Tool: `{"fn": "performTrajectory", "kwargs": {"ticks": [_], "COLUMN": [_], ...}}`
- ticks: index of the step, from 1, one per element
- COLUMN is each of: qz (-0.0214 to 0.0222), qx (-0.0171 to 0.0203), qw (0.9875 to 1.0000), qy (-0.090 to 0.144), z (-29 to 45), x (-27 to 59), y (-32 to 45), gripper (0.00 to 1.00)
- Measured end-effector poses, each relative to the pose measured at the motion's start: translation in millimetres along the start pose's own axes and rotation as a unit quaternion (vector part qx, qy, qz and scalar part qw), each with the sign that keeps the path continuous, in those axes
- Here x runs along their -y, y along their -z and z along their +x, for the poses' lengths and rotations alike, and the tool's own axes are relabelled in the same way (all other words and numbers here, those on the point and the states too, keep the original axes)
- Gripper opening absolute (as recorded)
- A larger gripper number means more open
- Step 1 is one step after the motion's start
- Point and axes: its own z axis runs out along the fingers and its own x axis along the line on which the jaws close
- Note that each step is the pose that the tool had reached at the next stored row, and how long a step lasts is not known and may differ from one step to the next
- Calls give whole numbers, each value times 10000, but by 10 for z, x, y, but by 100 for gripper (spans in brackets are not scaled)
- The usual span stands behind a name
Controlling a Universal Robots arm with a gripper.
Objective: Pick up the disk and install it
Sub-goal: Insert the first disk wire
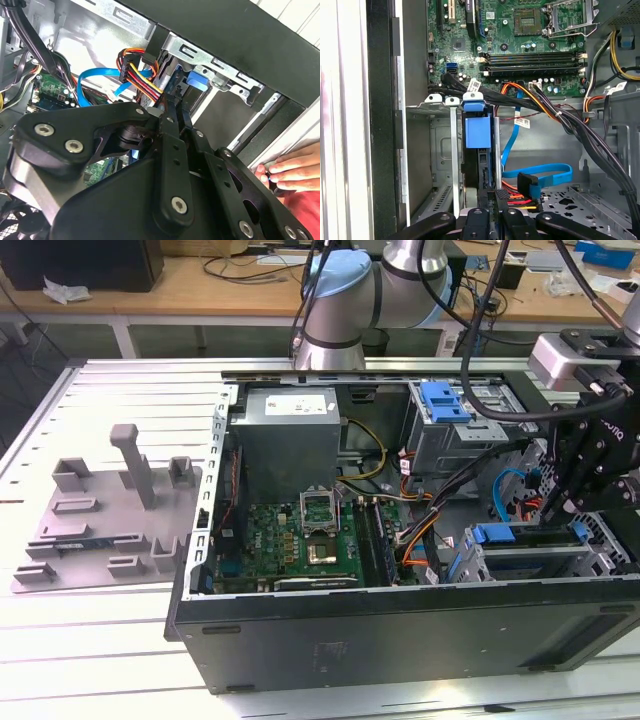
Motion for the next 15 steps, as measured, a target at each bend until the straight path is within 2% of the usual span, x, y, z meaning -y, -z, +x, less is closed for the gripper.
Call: {"fn": "performTrajectory", "kwargs": {"ticks": [15], "qz": [2], "qx": [-5], "qw": [10000], "qy": [43], "z": [0], "x": [0], "y": [9], "gripper": [17]}}
